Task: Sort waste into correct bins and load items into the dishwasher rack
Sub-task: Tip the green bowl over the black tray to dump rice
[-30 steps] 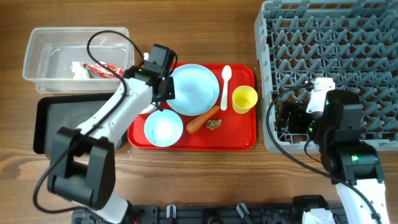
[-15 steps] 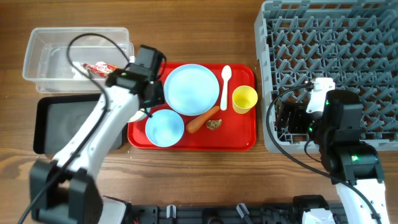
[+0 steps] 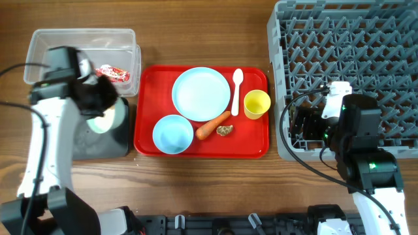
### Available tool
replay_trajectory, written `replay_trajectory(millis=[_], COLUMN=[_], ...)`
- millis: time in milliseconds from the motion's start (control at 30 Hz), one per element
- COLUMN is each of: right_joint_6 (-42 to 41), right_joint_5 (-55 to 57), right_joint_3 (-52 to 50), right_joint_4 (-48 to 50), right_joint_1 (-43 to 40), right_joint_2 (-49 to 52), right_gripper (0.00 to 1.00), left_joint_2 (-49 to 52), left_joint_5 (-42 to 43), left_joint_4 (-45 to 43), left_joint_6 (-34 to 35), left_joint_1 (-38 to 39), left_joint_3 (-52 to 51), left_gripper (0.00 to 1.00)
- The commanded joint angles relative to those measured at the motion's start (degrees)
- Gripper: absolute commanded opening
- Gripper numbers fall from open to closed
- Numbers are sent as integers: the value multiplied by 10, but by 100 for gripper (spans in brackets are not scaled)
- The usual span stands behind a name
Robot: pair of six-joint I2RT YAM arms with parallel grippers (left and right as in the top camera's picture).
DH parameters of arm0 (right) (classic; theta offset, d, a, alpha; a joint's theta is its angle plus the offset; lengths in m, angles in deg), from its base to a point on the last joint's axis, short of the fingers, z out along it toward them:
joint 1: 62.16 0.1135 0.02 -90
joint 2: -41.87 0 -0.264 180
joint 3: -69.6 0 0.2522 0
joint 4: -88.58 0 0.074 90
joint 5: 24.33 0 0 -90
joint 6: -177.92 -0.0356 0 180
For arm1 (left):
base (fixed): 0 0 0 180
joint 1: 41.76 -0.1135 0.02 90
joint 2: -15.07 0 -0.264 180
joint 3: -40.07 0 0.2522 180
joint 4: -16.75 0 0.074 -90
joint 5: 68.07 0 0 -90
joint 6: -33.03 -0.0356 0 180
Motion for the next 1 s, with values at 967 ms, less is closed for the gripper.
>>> replay_trajectory(millis=[967], right_joint_6=[-10], right_joint_5=[-5], right_joint_3=[15], right_joint_4=[2], right_joint_1=[1], right_joint_2=[13], right_gripper=[100], left_joint_2=[174], left_joint_5=[579], left_joint_4=[77], left_joint_6=[-225], left_joint_1=[-330], left_joint_3=[-28], left_gripper=[4])
